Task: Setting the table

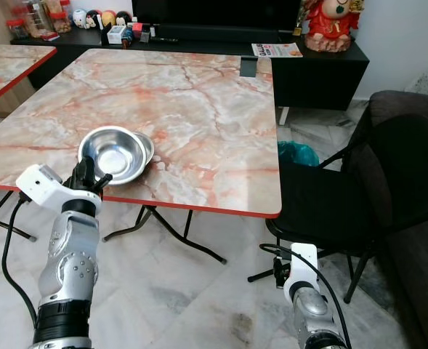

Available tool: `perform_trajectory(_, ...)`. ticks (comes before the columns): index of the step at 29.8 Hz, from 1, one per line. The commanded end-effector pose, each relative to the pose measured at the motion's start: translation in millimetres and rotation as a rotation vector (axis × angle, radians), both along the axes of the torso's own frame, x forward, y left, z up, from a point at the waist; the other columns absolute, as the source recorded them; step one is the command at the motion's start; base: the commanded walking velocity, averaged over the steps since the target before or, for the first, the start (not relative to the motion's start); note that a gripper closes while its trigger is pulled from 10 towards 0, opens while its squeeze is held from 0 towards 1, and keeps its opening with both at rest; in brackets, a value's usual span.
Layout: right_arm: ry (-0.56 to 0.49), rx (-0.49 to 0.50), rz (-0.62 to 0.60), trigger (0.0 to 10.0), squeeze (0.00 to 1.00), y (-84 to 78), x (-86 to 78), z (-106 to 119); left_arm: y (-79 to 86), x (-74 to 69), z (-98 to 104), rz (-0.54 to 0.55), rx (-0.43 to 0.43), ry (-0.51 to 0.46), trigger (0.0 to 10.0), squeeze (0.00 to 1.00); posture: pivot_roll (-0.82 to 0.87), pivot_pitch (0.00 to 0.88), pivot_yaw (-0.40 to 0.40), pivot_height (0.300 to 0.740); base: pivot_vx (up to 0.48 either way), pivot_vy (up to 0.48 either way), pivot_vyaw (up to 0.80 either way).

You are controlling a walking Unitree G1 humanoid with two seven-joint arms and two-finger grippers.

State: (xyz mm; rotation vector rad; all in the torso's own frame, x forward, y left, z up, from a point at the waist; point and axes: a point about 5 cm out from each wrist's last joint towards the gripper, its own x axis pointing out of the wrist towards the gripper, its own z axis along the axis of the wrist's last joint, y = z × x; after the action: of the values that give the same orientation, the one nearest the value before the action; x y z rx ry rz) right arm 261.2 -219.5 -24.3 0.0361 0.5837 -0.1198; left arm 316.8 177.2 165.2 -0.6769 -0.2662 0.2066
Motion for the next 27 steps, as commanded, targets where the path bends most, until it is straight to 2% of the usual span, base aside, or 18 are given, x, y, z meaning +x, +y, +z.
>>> perform_trajectory(1, -0.024, -0.004, -0.001, 10.0, 0.00, -1.3, 2.6, 3, 1.9, 1.4, 1, 0.004, -0.016, -0.014, 10.0, 0.00, -0.05, 0.035, -0.004, 0.740, 0.000, 0.000, 0.00)
perform_trajectory(6, -0.050, -0.009, 0.002, 10.0, 0.00, 0.5, 8.9, 9, 14.7, 7.5, -2, 0.090, -0.045, -0.004, 10.0, 0.00, -0.05, 0.037, 0.002, 0.740, 0.000, 0.000, 0.00)
perform_trajectory(8, 0.031, -0.046, -0.006, 10.0, 0.00, -2.8, 7.0, 6, 16.1, 9.0, -1, 0.101, -0.055, -0.001, 10.0, 0.00, -0.06, 0.036, 0.004, 0.740, 0.000, 0.000, 0.00)
perform_trajectory(10, 0.210, -0.048, -0.039, 10.0, 0.00, -4.7, -3.0, -7, 15.6, 10.7, 1, 0.100, -0.053, -0.013, 10.0, 0.00, -0.06, 0.037, 0.005, 0.740, 0.000, 0.000, 0.00)
perform_trajectory(11, 0.260, -0.045, -0.022, 10.0, 0.00, -1.6, -5.5, -11, 15.2, 11.1, 3, 0.098, -0.055, -0.018, 10.0, 0.00, -0.06, 0.037, 0.005, 0.740, 0.000, 0.000, 0.00)
perform_trajectory(12, 0.260, -0.045, -0.022, 10.0, 0.00, -1.6, -5.5, -11, 15.2, 11.1, 3, 0.098, -0.055, -0.018, 10.0, 0.00, -0.06, 0.037, 0.005, 0.740, 0.000, 0.000, 0.00)
perform_trajectory(13, 0.326, -0.081, 0.072, 10.0, 0.00, 7.5, -8.3, -16, 14.2, 12.0, 4, 0.095, -0.055, -0.025, 10.0, 0.00, -0.06, 0.036, 0.004, 0.740, 0.000, 0.000, 0.00)
perform_trajectory(14, 0.326, -0.081, 0.072, 10.0, 0.00, 7.5, -8.3, -16, 14.2, 12.0, 4, 0.095, -0.055, -0.025, 10.0, 0.00, -0.06, 0.036, 0.004, 0.740, 0.000, 0.000, 0.00)
perform_trajectory(15, 0.365, -0.111, 0.123, 10.0, 0.00, 11.2, -12.7, -20, 13.8, 13.0, 5, 0.096, -0.050, -0.030, 10.0, 0.00, -0.06, 0.032, 0.002, 0.740, 0.000, 0.000, 0.00)
perform_trajectory(22, 0.471, -0.103, 0.151, 10.0, 0.00, 16.1, -27.9, -31, 15.1, 13.1, 6, 0.108, -0.033, -0.043, 10.0, 0.00, -0.06, 0.028, -0.003, 0.740, 0.000, 0.000, 0.00)
perform_trajectory(27, 0.530, -0.084, 0.125, 10.0, 0.00, 10.7, -36.6, -35, 17.2, 12.1, 6, 0.116, -0.029, -0.046, 10.0, 0.00, -0.05, 0.025, -0.006, 0.740, 0.000, 0.000, 0.00)
